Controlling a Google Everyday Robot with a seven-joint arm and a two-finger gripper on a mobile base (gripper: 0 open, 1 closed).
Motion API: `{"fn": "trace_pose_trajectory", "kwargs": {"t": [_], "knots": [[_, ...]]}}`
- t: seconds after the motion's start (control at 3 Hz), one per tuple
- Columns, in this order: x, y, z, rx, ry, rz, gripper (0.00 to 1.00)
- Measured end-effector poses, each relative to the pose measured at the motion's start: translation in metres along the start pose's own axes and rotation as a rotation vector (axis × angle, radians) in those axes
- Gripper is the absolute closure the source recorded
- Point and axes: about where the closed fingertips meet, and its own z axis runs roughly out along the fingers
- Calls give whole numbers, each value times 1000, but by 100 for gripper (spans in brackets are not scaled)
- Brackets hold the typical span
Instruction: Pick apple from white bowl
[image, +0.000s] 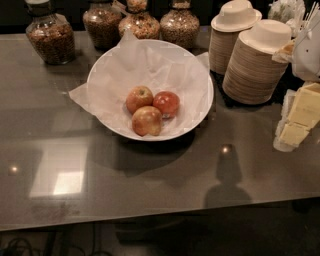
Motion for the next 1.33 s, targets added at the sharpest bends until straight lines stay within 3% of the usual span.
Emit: {"fn": "trace_pose_trajectory", "kwargs": {"t": [0.67, 1.0, 1.33], "knots": [[-5, -3, -2, 3, -26, -6, 0], [-36, -12, 2, 18, -135, -87, 0], [-87, -12, 8, 25, -247, -228, 0]]}}
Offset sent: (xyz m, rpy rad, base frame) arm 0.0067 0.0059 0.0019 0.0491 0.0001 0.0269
